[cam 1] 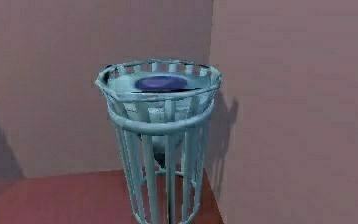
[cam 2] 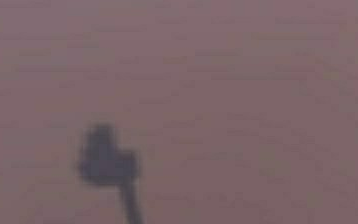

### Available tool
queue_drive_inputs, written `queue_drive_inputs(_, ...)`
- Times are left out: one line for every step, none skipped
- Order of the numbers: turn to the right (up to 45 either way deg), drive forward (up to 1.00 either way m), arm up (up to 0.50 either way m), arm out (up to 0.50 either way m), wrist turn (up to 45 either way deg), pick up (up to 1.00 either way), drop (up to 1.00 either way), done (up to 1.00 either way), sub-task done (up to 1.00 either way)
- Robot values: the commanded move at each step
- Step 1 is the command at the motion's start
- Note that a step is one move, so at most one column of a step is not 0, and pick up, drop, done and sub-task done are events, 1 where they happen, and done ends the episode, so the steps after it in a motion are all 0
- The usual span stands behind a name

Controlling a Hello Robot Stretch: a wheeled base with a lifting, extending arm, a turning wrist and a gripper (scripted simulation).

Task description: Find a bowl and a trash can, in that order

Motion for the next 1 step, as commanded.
queue_drive_inputs(0.0,0.00,0.00,0.00,0.0,0.00,0.00,1.00,0.00)
